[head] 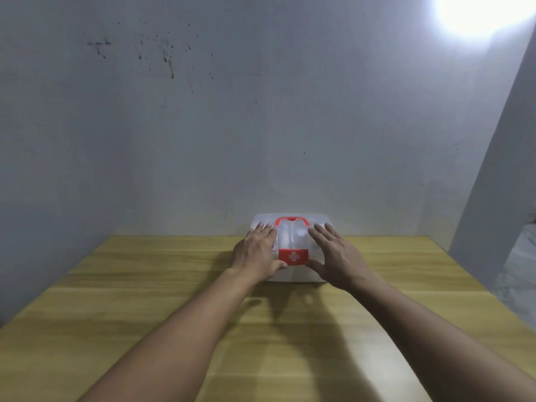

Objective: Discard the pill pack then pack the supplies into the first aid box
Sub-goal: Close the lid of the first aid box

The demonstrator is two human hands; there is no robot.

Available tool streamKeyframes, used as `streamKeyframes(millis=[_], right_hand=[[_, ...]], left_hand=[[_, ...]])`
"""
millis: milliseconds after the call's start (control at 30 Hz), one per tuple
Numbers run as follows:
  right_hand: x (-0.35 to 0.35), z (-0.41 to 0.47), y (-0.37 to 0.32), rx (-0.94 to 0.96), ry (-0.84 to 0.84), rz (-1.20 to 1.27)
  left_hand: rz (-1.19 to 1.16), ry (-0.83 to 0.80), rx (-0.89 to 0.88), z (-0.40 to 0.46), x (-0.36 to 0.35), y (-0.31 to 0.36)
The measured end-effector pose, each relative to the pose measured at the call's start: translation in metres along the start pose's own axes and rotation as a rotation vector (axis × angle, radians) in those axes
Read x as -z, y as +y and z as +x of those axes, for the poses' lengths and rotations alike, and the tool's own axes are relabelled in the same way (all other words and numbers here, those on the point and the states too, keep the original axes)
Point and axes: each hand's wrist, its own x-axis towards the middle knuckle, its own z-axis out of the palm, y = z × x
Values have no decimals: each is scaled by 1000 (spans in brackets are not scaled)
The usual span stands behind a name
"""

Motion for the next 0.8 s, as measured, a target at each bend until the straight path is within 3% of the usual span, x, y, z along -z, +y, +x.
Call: streamKeyframes(millis=[333, 800], right_hand=[[-4, -3, 0, 28, 101, -17], [-4, -1, -1, 5, 85, -29]], left_hand=[[67, 74, 4, 4, -5, 0], [76, 99, 9, 6, -8, -1]])
